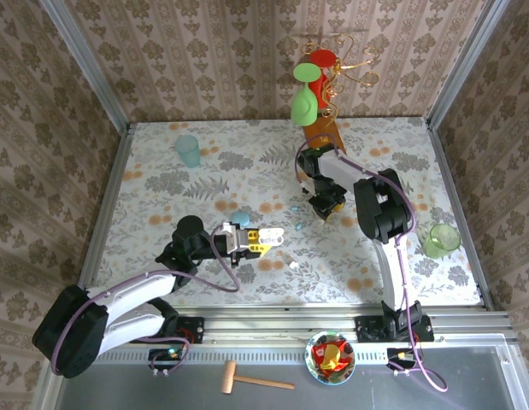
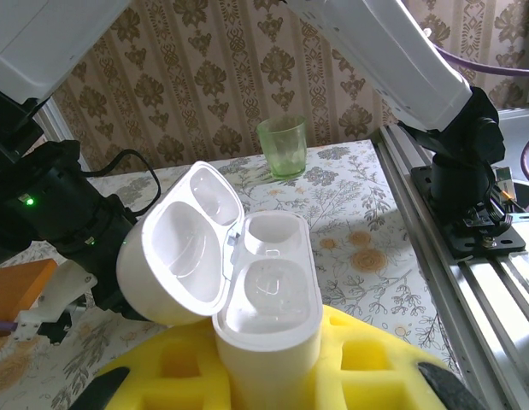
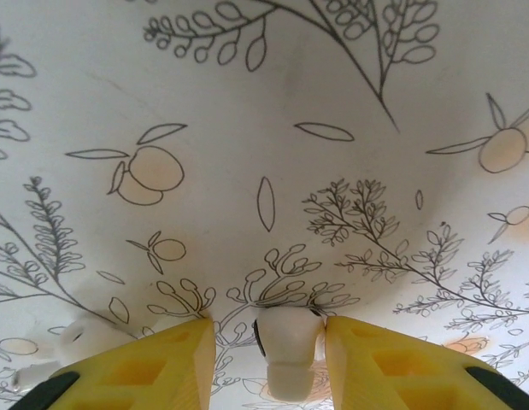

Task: Insert wireless bluetooth earbuds into charging case

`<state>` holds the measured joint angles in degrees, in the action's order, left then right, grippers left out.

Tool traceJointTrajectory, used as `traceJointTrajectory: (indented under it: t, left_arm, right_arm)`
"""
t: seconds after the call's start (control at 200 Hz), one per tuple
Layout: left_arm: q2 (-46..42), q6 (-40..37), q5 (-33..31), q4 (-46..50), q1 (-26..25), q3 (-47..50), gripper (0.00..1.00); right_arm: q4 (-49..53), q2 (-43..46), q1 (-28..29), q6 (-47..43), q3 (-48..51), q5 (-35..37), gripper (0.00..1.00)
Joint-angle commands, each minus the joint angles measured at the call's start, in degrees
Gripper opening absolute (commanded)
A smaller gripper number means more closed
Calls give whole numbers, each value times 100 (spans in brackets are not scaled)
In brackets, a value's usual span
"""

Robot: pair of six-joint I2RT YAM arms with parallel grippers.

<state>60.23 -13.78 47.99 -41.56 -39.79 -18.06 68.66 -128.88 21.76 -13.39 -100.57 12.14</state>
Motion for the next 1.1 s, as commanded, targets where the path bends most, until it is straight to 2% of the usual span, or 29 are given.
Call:
traceJointTrajectory:
  t: [0.0, 0.595, 0.85, 1.015, 1.095]
  left_arm:
    - [-119, -37, 27, -107, -51, 49, 0]
    - [-167, 16, -3, -165, -46, 127, 0]
    - [-112, -51, -109, -172, -50, 142, 0]
    - [86, -111, -434, -155, -47, 57, 0]
    - [260, -22, -812, -361, -47, 53, 0]
  right_arm:
    - [200, -150, -47, -103, -175, 192, 38]
    - [-21, -198, -114, 249, -160, 143, 23]
    - [-742, 1188, -104, 238, 691, -602, 24]
    - [-1299, 2245, -29, 303, 1319, -1334, 24]
    - [-1618, 2791, 56, 353, 1618, -1679, 24]
